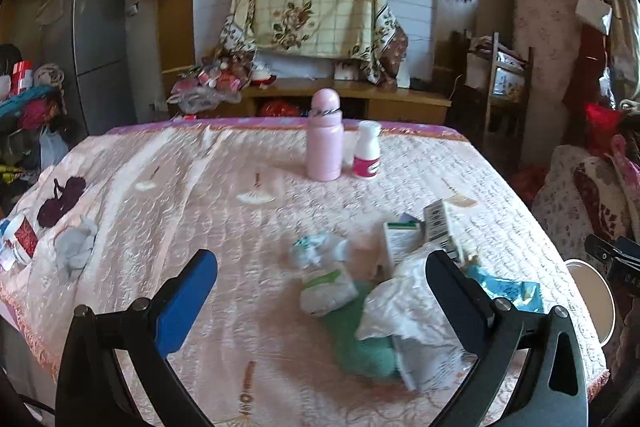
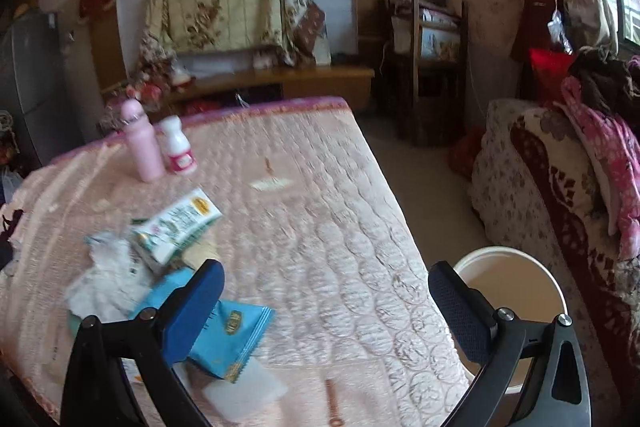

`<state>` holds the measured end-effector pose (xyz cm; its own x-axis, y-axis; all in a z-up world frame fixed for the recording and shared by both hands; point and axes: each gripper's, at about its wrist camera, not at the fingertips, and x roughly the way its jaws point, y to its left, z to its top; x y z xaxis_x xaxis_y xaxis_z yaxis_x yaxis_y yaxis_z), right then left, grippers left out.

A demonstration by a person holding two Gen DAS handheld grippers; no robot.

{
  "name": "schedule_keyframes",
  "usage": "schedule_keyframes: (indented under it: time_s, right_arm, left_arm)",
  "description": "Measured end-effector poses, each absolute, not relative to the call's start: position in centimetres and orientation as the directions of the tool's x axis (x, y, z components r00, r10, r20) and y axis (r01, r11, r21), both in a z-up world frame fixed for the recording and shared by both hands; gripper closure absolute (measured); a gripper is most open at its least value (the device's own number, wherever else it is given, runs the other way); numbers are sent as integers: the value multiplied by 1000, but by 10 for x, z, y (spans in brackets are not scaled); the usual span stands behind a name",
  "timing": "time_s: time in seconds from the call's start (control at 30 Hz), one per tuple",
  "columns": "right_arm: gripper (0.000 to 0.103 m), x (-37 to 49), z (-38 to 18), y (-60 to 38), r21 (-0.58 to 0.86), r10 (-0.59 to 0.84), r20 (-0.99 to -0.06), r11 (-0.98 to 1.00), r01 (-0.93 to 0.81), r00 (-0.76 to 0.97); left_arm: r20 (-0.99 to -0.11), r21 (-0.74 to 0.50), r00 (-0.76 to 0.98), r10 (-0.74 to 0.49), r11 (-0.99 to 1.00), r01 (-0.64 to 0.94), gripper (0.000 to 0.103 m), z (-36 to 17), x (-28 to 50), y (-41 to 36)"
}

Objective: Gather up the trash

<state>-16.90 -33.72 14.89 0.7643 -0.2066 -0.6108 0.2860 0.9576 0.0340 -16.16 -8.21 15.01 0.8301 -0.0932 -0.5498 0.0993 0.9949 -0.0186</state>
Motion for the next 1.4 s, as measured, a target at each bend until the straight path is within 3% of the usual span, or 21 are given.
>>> schedule_keyframes:
  time_s: [0.17,0.67,1.4]
  right_arm:
    - [0,-178,162,-320,107,-147,-563,963,249,813]
    - [0,-183,179,-296,80,-153,-478,973,217,865]
    - [0,-181,183,-285,53,-153,-463,978,200,873]
  left_arm:
    - [-506,-9,856,-108,993,120,0,159,-170,-95]
    - [-462,-11,879,-121,991,131,0,165,-172,-101]
    - [-449,-18,885,-119,992,124,0,164,-172,-95]
